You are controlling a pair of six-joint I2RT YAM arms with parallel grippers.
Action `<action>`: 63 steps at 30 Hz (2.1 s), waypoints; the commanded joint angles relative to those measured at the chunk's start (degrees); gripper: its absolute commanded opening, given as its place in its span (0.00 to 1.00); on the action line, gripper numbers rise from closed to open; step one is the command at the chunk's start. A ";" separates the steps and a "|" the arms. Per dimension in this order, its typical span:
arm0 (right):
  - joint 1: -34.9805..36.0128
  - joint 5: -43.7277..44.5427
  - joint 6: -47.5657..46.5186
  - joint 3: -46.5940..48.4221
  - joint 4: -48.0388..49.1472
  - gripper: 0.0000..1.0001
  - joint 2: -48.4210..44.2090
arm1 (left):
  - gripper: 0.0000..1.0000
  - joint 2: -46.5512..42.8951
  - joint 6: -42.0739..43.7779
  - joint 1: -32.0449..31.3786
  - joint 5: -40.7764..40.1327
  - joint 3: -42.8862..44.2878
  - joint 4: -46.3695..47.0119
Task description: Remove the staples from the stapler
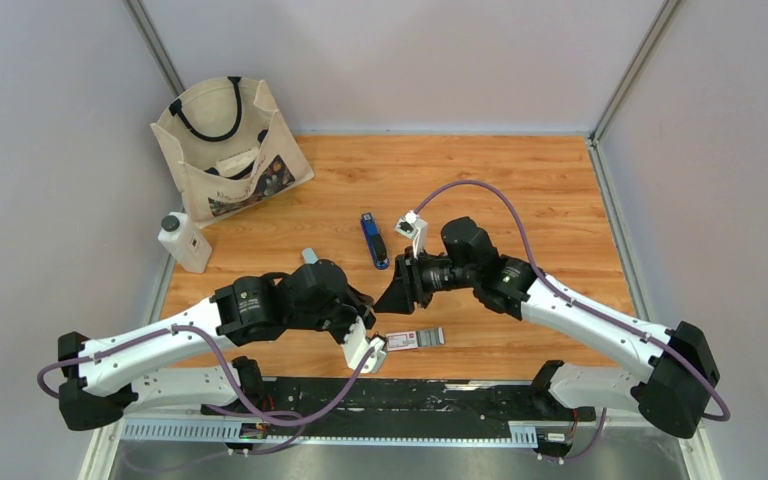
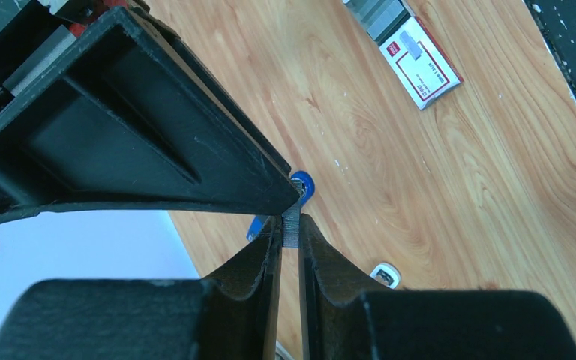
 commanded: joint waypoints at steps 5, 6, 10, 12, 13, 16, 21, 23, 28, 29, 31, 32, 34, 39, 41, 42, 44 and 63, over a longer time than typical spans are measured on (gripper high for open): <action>0.39 0.35 2.47 1.47 5.69 0.36 1.00 | 0.18 0.01 -0.75 -0.74 0.65 1.01 2.94; 0.30 0.36 2.56 1.55 5.86 0.36 1.09 | 0.18 0.01 -0.66 -0.74 0.65 1.01 3.11; 0.39 0.44 3.00 1.46 6.30 0.33 1.53 | 0.18 0.01 -0.83 -0.74 0.47 0.75 3.38; 0.30 0.53 3.00 1.46 6.30 0.32 1.62 | 0.18 -0.07 -0.66 -0.74 0.30 0.75 3.20; 0.30 0.62 2.91 1.38 6.30 0.32 1.79 | 0.18 -0.16 -0.66 -0.74 0.21 0.66 3.12; 0.39 1.32 3.26 1.46 6.30 0.27 1.80 | 0.18 -0.16 -0.75 -0.74 0.30 0.49 3.12; 0.21 2.64 3.88 0.85 7.18 0.14 1.62 | 0.20 -0.07 -1.27 -0.83 -0.31 0.49 3.64; 0.30 2.99 4.23 0.41 7.36 0.13 1.27 | 0.25 0.01 -1.80 -0.83 -1.10 0.40 4.34; 0.30 3.96 3.79 -0.55 5.52 0.11 0.31 | 0.60 -0.95 -4.26 -0.83 -4.27 -0.57 9.17; 0.30 4.57 3.44 -0.91 4.82 0.11 0.04 | 0.65 -1.04 -4.26 -0.83 -6.27 -0.39 9.79; 0.30 5.71 2.56 -1.87 3.06 0.10 -0.75 | 0.68 -1.30 -4.61 -0.83 -7.78 0.22 10.06; 0.30 6.41 2.30 -2.40 2.09 0.10 -1.10 | 0.69 -1.30 -4.70 -0.83 -8.31 0.66 9.36; 0.30 8.69 1.16 -2.93 -0.71 0.10 -1.72 | 0.70 -1.83 -5.14 -0.83 -9.36 1.28 8.04; 0.30 23.86 -0.17 -3.72 -11.60 0.11 -2.86 | 0.72 -2.19 -11.10 1.88 -10.25 4.69 0.68; 0.56 30.38 0.88 -4.68 -15.39 0.09 -3.47 | 0.72 0.09 -15.14 5.65 -7.98 8.55 -5.46; 0.74 33.20 1.76 -5.56 -16.80 0.09 -3.91 | 0.72 1.93 -17.07 8.11 -6.92 10.75 -8.98; 2.22 38.83 3.52 -7.49 -18.65 0.08 -5.05 | 0.70 4.84 -20.33 12.33 -5.16 13.83 -13.83; 14.10 54.50 14.42 -14.89 -20.06 0.10 -2.52 | 0.57 9.41 -36.51 25.62 12.50 11.47 -16.57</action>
